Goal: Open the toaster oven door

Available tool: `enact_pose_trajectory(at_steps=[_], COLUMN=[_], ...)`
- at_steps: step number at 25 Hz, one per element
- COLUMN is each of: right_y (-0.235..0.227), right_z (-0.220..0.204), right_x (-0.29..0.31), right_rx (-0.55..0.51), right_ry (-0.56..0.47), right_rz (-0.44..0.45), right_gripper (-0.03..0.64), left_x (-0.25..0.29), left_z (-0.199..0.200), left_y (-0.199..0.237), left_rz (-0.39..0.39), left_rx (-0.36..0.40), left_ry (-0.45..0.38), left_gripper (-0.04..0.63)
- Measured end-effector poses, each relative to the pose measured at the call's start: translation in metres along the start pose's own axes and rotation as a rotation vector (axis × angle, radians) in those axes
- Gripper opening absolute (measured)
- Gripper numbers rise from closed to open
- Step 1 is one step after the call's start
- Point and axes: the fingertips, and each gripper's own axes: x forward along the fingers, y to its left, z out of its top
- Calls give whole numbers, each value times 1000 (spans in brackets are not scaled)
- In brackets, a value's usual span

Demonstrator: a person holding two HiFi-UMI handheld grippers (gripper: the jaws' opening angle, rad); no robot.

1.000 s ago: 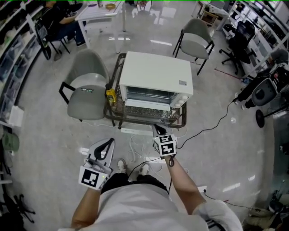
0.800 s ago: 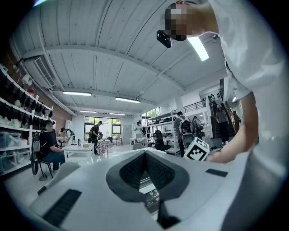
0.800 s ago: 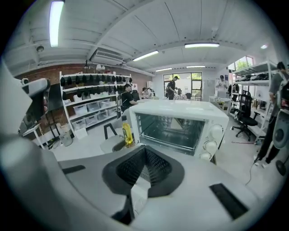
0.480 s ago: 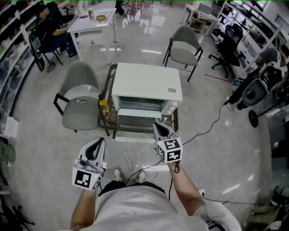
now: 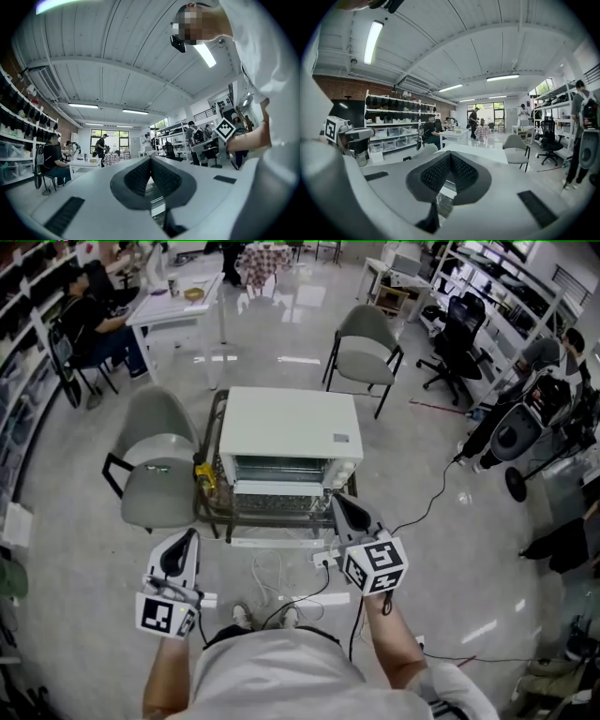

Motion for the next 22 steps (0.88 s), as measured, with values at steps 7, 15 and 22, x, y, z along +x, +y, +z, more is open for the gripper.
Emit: enact_pose_trajectory(at_steps=[7, 15, 22], right_y=[-13, -28, -47], right_z=[20, 23, 22], right_x=[-38, -78, -102], right_rx=[32, 77, 80], right_ry=[-60, -98, -103], right_rz=[-58, -142, -227], right_gripper=[23, 21, 21], left_x=[-8, -18, -27], left_z=[10, 13, 10], left_y=[17, 23, 20], left_rz=[38, 71, 83], left_rx=[-34, -57, -88], left_ry=[-29, -47, -27], left_gripper=[17, 17, 17])
